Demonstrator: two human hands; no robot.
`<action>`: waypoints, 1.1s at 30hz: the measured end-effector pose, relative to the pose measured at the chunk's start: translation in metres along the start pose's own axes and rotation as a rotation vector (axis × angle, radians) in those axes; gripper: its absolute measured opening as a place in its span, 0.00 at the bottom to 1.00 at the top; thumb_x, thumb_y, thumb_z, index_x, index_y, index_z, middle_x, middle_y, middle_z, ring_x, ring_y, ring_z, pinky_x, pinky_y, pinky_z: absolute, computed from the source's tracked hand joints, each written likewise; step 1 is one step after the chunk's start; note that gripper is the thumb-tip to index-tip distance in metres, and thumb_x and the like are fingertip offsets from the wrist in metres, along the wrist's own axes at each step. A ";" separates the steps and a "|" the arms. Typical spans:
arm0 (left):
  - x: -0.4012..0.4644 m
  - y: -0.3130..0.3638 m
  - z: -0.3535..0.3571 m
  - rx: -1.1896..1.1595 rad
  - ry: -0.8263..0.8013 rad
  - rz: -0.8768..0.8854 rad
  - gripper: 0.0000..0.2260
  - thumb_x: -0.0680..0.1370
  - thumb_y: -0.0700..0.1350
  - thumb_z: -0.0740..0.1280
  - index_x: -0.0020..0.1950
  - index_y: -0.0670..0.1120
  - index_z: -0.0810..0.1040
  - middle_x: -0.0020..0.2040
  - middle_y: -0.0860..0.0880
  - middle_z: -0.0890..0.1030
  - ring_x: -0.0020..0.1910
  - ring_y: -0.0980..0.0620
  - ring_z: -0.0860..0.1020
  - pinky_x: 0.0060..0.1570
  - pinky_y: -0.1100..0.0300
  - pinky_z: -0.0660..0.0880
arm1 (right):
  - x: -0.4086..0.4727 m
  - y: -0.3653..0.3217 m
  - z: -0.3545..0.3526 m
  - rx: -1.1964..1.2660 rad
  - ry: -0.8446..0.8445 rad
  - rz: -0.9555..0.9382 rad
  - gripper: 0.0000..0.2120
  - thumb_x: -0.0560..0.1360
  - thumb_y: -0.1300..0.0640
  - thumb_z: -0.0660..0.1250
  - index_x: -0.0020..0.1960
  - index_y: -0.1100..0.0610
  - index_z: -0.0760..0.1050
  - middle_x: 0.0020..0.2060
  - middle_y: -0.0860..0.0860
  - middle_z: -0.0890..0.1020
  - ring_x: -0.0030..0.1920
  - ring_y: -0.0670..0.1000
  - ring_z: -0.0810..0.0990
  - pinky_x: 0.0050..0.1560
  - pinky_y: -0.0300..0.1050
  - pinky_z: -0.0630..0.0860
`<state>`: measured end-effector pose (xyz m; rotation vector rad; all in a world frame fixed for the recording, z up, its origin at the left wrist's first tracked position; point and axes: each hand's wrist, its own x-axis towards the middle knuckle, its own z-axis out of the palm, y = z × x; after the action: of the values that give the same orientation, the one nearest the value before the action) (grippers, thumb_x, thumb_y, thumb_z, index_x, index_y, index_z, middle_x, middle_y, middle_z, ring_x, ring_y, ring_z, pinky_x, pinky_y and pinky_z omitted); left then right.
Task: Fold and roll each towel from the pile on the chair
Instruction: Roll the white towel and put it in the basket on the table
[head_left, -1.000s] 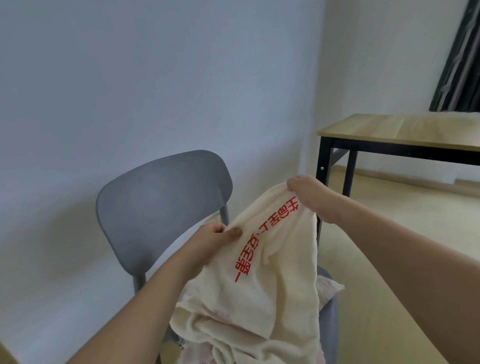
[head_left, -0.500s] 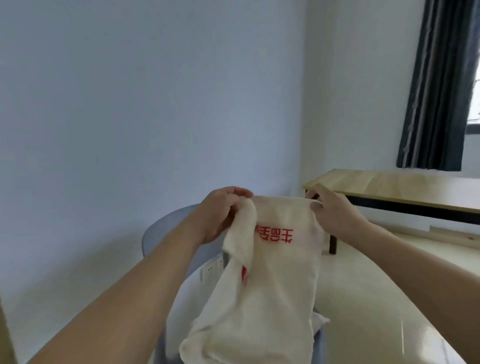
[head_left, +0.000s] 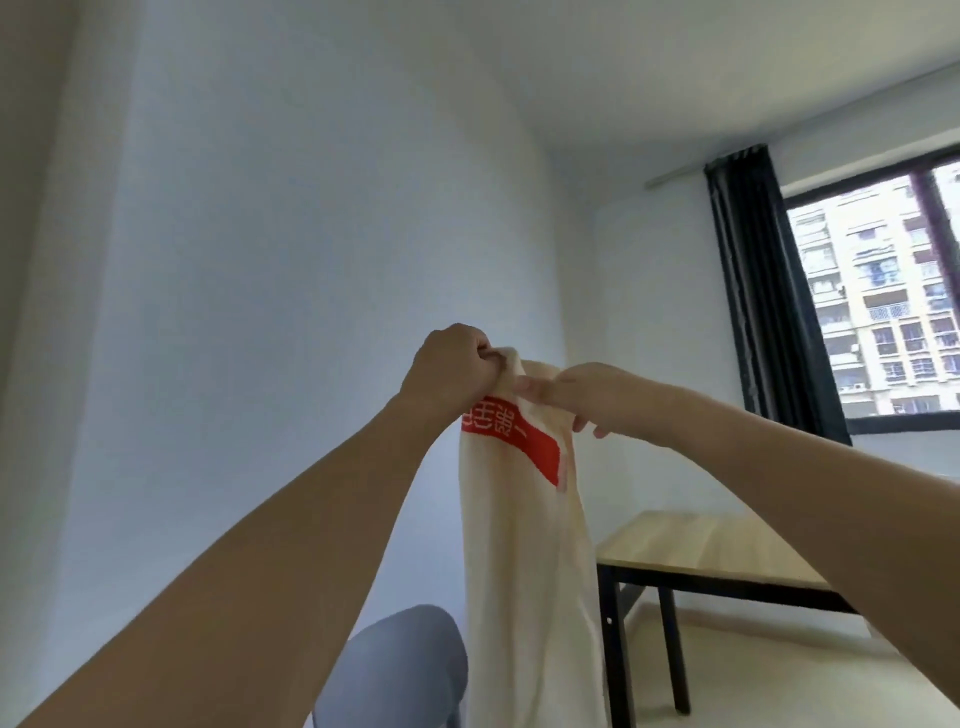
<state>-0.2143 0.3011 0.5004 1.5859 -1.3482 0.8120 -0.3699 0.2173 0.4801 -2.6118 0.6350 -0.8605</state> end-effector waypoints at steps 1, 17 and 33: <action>0.008 0.011 -0.012 0.045 0.028 0.015 0.16 0.73 0.45 0.63 0.29 0.45 0.62 0.25 0.49 0.63 0.26 0.51 0.62 0.27 0.59 0.61 | -0.003 -0.011 -0.012 -0.038 0.012 -0.013 0.41 0.58 0.22 0.58 0.53 0.53 0.80 0.50 0.54 0.83 0.51 0.56 0.81 0.53 0.49 0.77; 0.043 0.099 -0.174 0.418 0.130 0.085 0.10 0.73 0.47 0.61 0.33 0.45 0.68 0.31 0.49 0.73 0.31 0.48 0.71 0.31 0.61 0.66 | -0.059 -0.117 -0.157 -0.001 0.339 -0.274 0.13 0.79 0.61 0.57 0.41 0.69 0.73 0.39 0.61 0.79 0.39 0.55 0.79 0.44 0.47 0.79; 0.048 0.077 -0.149 -0.492 -0.091 -0.194 0.06 0.76 0.37 0.67 0.50 0.40 0.71 0.47 0.42 0.79 0.40 0.48 0.80 0.35 0.59 0.78 | -0.033 -0.093 -0.158 0.233 0.233 -0.128 0.12 0.78 0.68 0.56 0.57 0.58 0.72 0.49 0.57 0.80 0.49 0.54 0.81 0.42 0.44 0.79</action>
<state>-0.2713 0.4161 0.6187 1.3423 -1.3088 0.2627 -0.4630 0.2888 0.6249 -2.3829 0.3994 -1.2128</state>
